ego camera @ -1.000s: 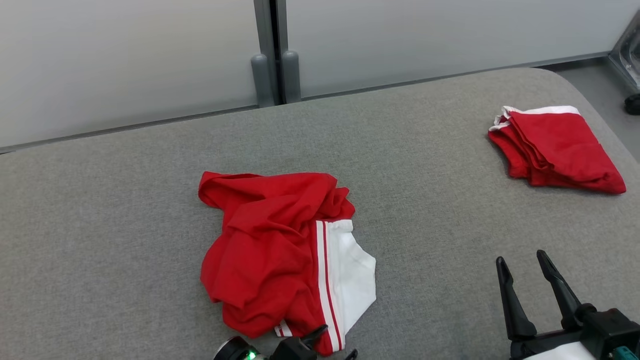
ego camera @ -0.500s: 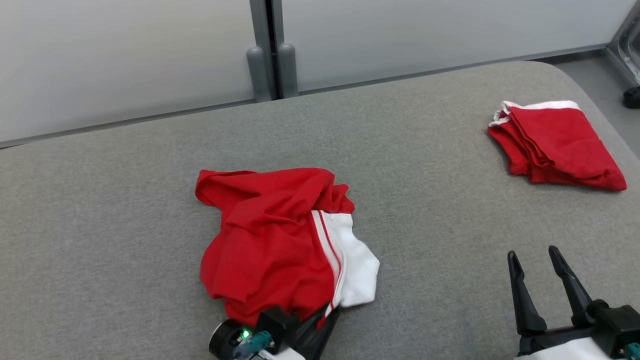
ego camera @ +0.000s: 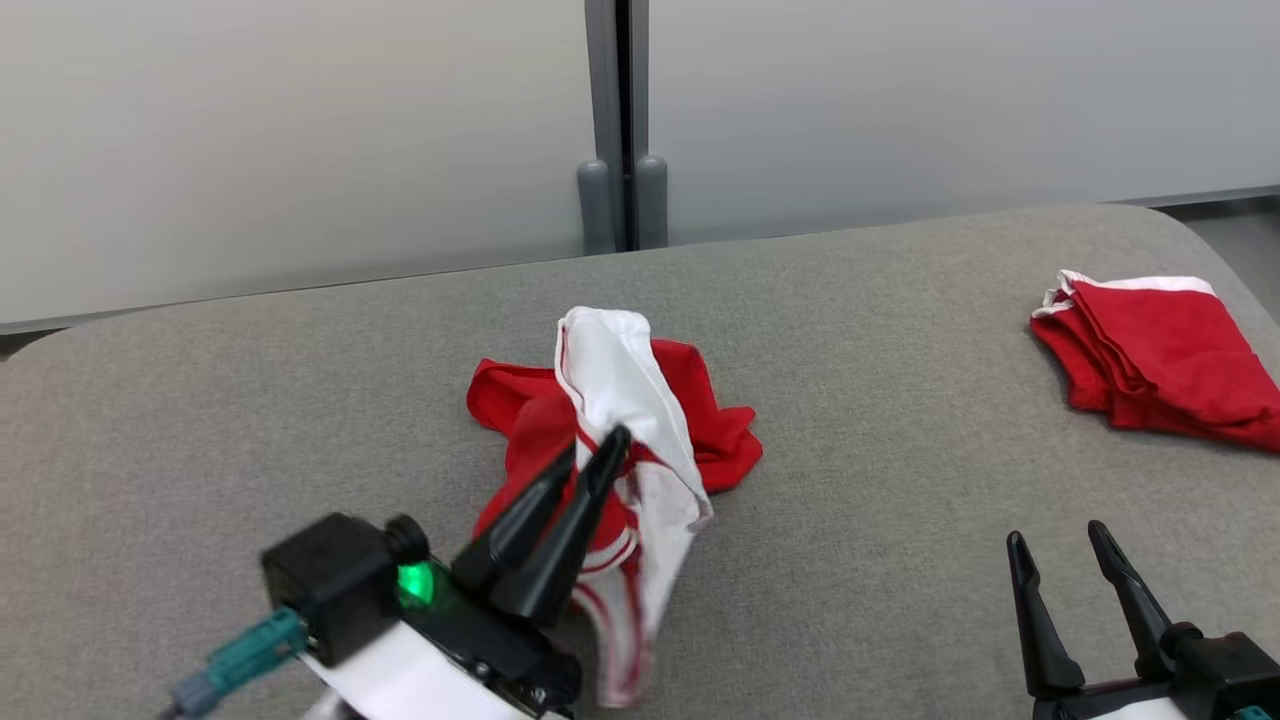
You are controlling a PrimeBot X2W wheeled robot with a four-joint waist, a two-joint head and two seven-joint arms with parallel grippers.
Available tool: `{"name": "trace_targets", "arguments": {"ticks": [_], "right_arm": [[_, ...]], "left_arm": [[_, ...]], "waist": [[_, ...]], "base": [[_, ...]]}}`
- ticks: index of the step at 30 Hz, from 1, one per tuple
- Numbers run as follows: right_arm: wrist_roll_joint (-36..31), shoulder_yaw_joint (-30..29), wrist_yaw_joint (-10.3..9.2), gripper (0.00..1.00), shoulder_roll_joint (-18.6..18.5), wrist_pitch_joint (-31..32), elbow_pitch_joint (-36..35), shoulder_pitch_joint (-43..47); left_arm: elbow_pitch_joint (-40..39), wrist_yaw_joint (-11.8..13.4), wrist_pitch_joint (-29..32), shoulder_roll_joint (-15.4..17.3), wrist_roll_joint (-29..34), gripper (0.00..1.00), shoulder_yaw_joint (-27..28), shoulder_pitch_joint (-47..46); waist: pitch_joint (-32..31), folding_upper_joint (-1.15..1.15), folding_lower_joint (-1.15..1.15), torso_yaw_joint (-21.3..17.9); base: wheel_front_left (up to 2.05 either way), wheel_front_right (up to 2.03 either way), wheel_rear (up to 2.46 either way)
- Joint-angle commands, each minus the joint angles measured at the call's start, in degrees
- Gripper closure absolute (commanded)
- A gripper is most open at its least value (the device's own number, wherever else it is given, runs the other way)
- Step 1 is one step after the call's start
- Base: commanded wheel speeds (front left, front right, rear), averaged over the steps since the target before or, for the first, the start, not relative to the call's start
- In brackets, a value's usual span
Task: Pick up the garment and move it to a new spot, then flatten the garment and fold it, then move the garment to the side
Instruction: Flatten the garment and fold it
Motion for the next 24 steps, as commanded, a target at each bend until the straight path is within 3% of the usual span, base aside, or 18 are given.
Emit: {"name": "trace_targets", "arguments": {"ticks": [1,15,24], "right_arm": [[-0.22,0.18,-0.01,0.0,-0.25,0.0,0.2,-0.09],[0.64,1.4,-0.01,0.0,-0.26,0.01,0.9,-0.67],[1.54,2.64,-0.01,0.0,-0.27,0.01,1.45,-2.06]], "left_arm": [[-2.29,0.46,0.91,0.1,-1.39,1.0,1.03,-1.83],[-12.4,4.8,7.57,-2.08,-6.0,1.0,8.71,-17.18],[-3.81,6.97,8.98,-4.44,-5.61,1.0,8.8,-24.8]], "waist": [[-0.51,0.0,0.0,0.38],[-1.49,0.0,0.0,-1.93],[0.04,0.0,0.0,-4.87]], "base": [[0.0,0.0,0.0],[0.0,0.0,0.0],[0.0,0.0,0.0]]}}
